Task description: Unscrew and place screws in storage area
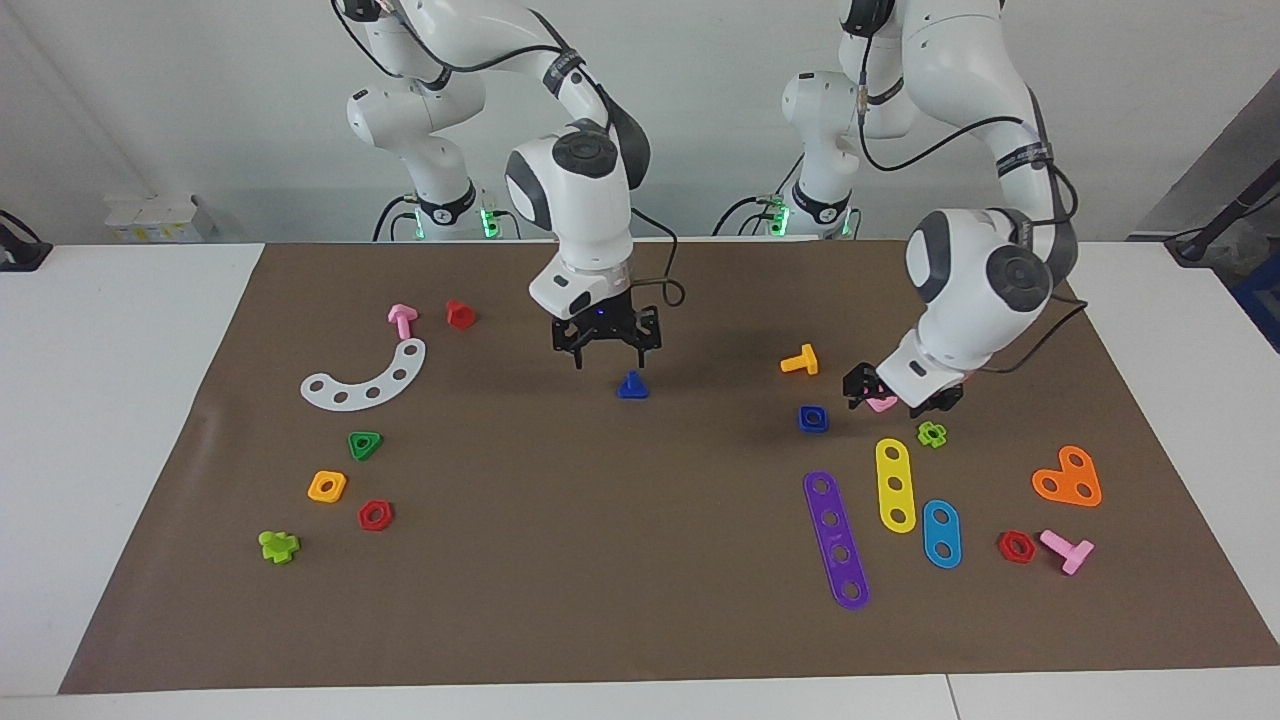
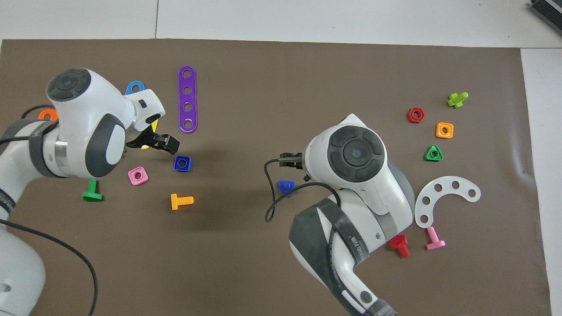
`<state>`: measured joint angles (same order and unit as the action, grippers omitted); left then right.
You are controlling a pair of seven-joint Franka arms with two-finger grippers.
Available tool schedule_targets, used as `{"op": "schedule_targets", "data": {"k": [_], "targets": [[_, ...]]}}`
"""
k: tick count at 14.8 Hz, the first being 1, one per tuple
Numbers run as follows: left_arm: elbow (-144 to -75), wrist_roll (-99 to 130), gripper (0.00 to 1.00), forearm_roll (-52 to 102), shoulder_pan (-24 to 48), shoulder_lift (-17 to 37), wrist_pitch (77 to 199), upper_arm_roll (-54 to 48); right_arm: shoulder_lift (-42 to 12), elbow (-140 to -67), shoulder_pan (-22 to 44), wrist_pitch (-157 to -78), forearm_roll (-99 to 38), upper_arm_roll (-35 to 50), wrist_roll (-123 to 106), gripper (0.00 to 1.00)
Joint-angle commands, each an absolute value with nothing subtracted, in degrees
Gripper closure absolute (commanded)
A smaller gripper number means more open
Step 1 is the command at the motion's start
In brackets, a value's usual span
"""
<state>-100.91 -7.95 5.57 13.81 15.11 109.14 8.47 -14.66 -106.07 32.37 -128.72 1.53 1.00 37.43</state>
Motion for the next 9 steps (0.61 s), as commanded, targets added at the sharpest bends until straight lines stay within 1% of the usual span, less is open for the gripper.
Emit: {"op": "schedule_targets", "data": {"k": [1,3,4,6,9], "targets": [[-101.07,-8.44,0.0,0.47,11.96,10.82,104.95,9.49,-16.17,-109.07,33.13,-134.55,2.64,0.79,39.99,0.15],[-100.9,-8.44,0.0,-2.28,10.73,8.63,102.14,9.67,-18.18,-109.51,35.76,-134.65,2.9,0.62,40.95,0.2],[-100.81,-8.44,0.0,-2.37,9.59,7.4,101.0,9.93,-18.8,-110.03,35.95,-134.74,4.29,0.7,42.52,0.2],[-100.99,-9.49,0.0,-2.37,7.66,4.32,99.5,9.93,-18.72,-111.87,36.04,-134.91,7.29,0.7,43.77,0.23],[-102.39,-13.69,0.0,-2.37,3.79,-0.16,98.18,9.93,-18.63,-112.59,36.3,-135.0,7.38,0.7,44.12,0.28]]}}
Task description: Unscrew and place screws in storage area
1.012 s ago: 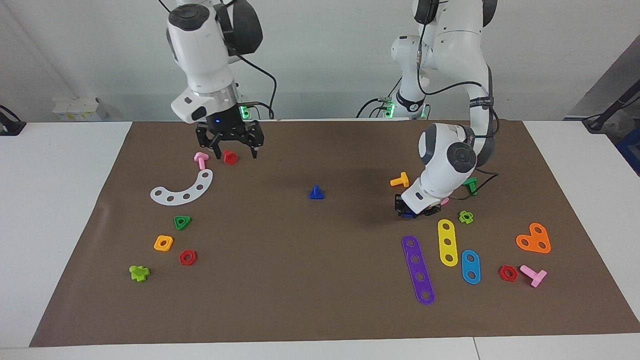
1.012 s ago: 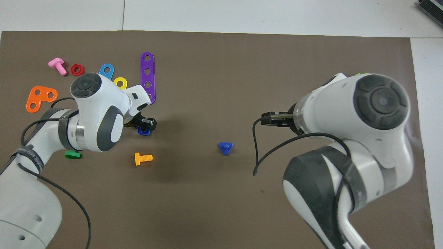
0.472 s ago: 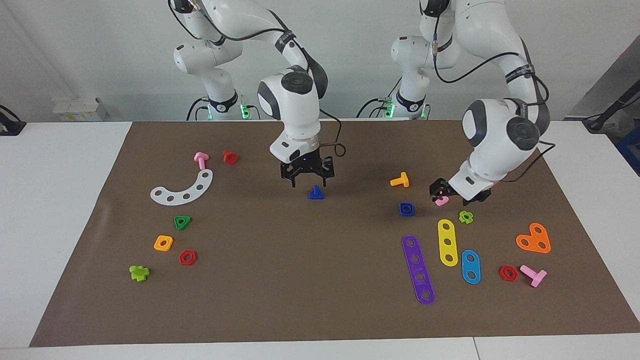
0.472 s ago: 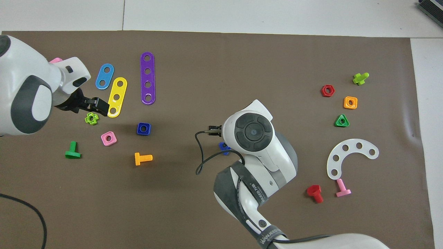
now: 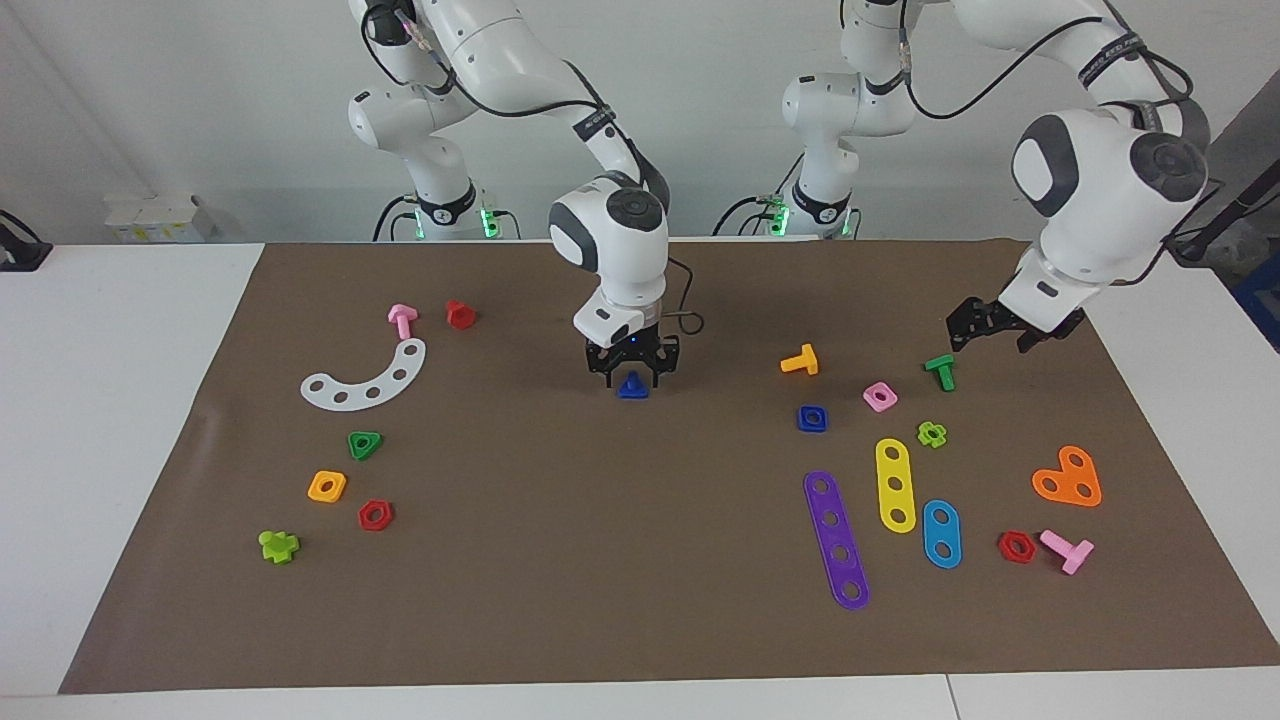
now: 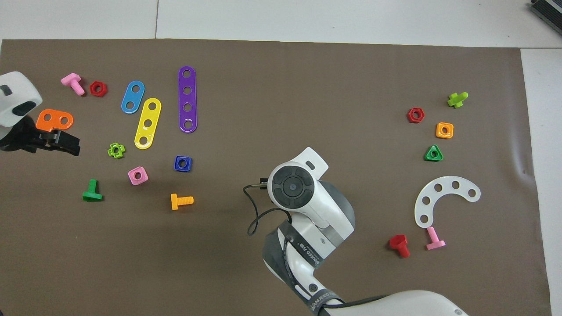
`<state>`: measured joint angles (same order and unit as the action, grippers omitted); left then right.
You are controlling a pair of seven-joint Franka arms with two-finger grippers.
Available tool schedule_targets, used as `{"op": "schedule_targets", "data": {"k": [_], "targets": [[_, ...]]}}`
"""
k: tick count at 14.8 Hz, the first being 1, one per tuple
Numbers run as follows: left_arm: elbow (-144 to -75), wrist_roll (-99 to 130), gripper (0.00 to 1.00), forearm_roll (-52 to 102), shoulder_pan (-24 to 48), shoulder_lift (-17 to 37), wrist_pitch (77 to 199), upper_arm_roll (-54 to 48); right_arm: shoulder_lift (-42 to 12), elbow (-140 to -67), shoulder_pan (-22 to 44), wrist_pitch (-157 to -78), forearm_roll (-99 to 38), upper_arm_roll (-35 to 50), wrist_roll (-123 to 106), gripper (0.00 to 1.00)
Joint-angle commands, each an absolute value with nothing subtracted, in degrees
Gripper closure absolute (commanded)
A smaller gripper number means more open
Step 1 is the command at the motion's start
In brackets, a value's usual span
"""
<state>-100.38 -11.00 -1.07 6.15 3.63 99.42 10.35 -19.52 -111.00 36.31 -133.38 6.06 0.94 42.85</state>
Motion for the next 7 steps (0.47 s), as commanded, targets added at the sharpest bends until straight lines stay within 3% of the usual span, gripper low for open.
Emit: {"op": "schedule_targets", "data": {"k": [1,7], "targets": [[-102.65,-14.84,0.0,-2.37,2.74,-1.48,97.56,9.93,-18.63,-112.5,36.3,-135.35,7.38,0.7,44.12,0.32],[-101.08,-8.9,0.0,-1.85,3.34,-4.31,96.86,5.38,-18.63,-112.59,36.3,-135.79,7.38,0.7,44.3,0.46]]}}
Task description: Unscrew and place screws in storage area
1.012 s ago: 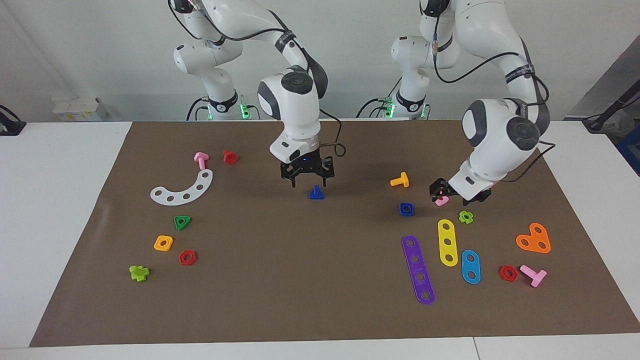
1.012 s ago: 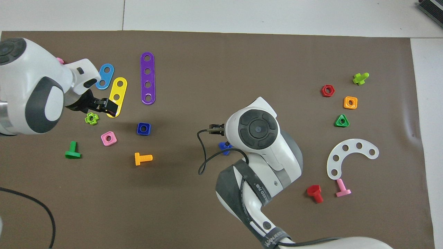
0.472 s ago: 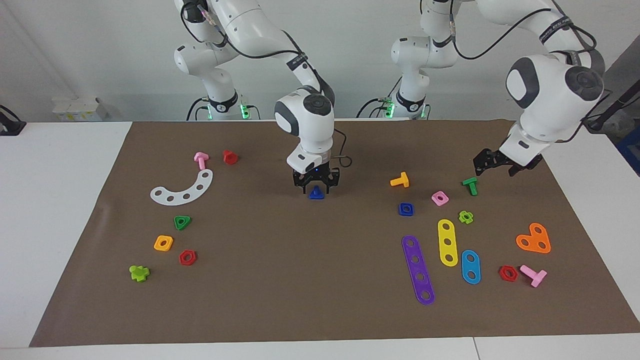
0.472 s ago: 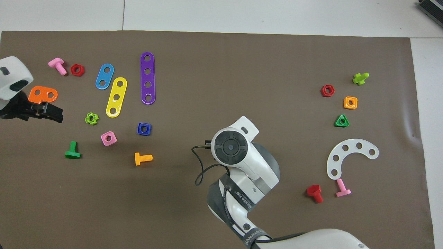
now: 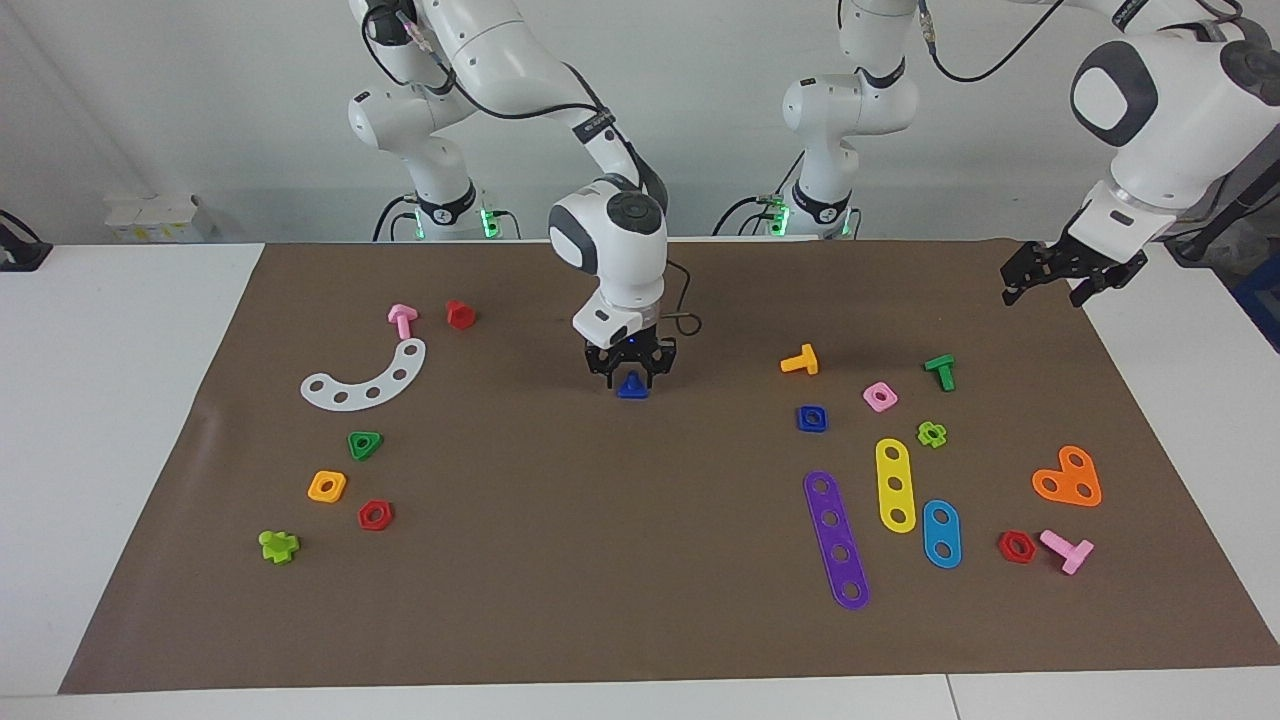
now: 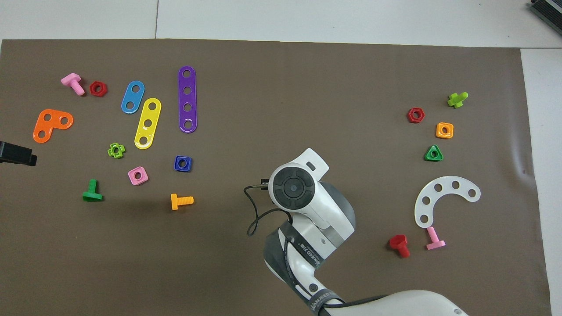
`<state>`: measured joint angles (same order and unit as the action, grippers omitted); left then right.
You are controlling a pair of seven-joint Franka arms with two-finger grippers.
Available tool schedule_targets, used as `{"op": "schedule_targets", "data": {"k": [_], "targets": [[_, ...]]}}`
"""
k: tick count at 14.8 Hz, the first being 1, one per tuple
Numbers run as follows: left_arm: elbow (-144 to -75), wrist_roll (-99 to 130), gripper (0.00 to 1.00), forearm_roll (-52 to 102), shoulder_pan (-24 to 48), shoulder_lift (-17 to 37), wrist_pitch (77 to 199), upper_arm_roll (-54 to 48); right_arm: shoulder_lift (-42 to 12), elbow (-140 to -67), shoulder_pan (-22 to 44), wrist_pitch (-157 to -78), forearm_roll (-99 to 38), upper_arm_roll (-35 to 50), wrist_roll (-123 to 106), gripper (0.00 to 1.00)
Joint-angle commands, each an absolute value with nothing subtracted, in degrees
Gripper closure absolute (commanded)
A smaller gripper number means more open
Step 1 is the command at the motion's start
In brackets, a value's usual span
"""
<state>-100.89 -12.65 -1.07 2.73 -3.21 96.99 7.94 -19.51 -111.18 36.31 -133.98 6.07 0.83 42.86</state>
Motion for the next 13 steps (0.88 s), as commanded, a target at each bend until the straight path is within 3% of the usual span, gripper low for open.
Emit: {"op": "schedule_targets", "data": {"k": [1,8,11,12,13], "targets": [[-100.99,-7.31,0.0,-1.85,3.34,-4.74,96.86,4.67,-18.63,-112.59,36.3,-135.79,7.38,0.79,44.21,0.46],[-103.26,-7.82,0.0,-1.85,2.82,-7.99,94.83,3.78,-18.28,-112.68,36.21,-135.53,7.38,0.79,43.16,0.6],[-106.25,-9.48,0.02,-1.85,2.2,-9.58,96.68,4.39,-18.28,-112.68,36.12,-135.62,7.38,0.79,43.24,0.75],[-106.61,-10.45,0.02,-1.85,1.07,-9.84,96.77,4.39,-18.19,-112.68,36.21,-135.53,7.38,0.79,43.16,0.99],[-107.05,-11.33,0.03,-1.85,0.1,-9.93,96.94,4.39,-17.93,-112.68,36.12,-135.53,7.38,0.79,42.98,1.0]]}}
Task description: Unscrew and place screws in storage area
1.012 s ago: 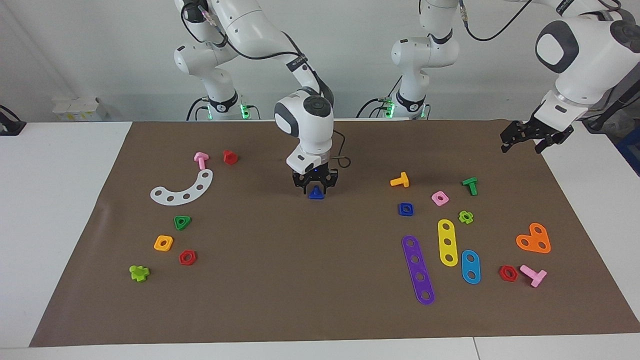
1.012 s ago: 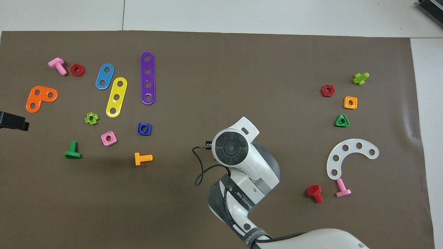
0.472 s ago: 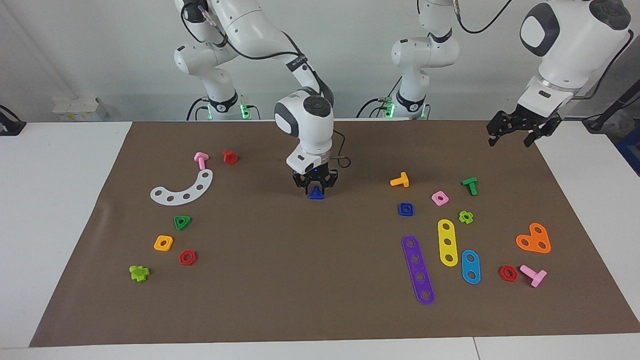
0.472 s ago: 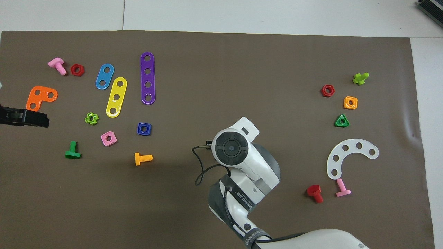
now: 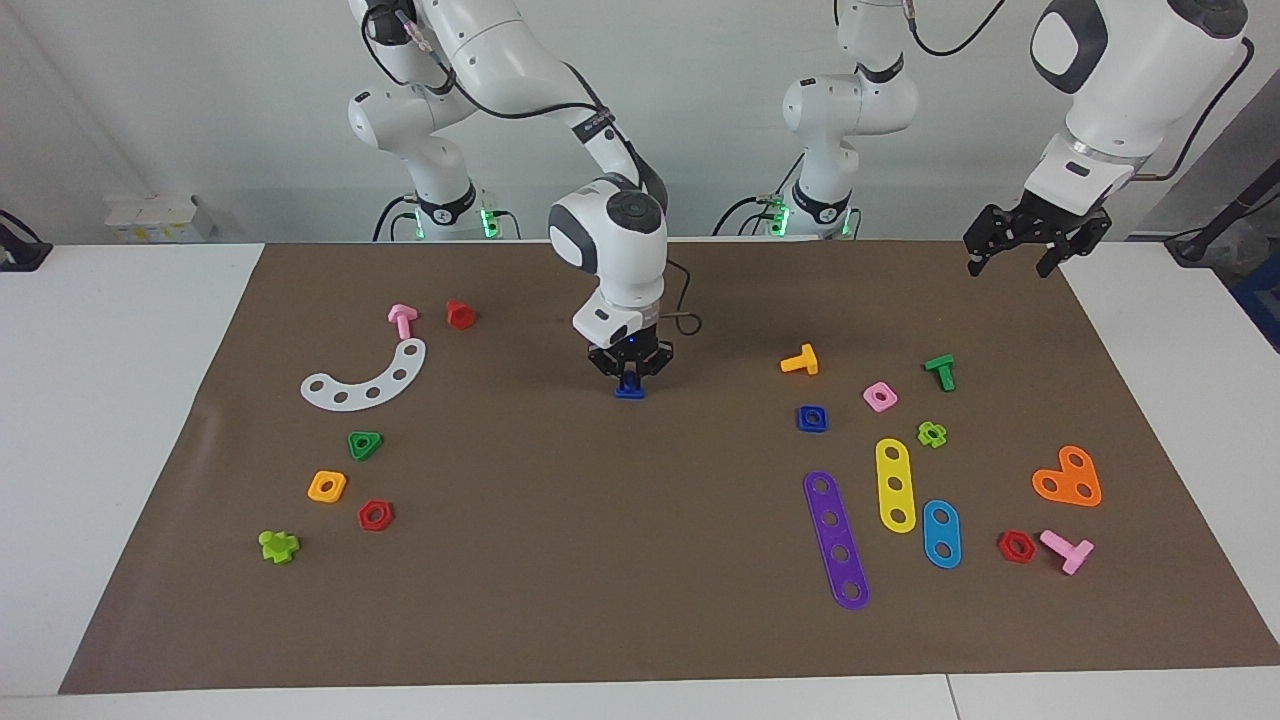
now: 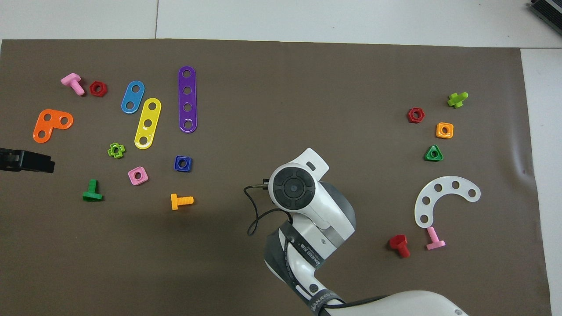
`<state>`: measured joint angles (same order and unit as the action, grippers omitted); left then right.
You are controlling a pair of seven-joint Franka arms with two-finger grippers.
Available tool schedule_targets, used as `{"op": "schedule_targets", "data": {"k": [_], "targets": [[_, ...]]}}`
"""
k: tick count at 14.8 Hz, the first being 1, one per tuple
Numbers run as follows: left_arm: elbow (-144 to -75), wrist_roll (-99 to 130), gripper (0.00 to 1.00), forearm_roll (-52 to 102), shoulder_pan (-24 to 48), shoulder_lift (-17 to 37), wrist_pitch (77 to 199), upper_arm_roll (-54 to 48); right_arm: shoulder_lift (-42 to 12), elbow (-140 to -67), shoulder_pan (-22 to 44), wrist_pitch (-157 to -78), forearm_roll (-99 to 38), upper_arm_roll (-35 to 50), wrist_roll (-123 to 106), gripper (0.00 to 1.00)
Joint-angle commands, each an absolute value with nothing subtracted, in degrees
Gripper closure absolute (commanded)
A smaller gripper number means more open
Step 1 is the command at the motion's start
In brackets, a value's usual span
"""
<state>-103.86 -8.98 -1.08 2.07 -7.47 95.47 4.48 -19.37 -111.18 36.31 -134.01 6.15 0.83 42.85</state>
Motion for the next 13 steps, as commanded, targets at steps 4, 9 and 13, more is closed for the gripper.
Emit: {"op": "schedule_targets", "data": {"k": [4,9,13], "targets": [[-110.56,-11.95,0.05,-1.85,-0.79,-11.95,98.96,4.48,-13.55,-114.16,32.98,-134.65,7.38,0.7,41.93,1.0],[-112.68,-11.43,0.05,-1.85,-1.14,-13.63,101.07,4.4,-11.25,-115.4,22.61,-134.74,7.3,0.7,37.03,1.0],[-108.03,-8.01,0.0,-1.58,1.13,-11.43,101.08,3.6,-11.43,-117.16,12.86,-135.79,6.33,0.79,27.02,1.0]]}}
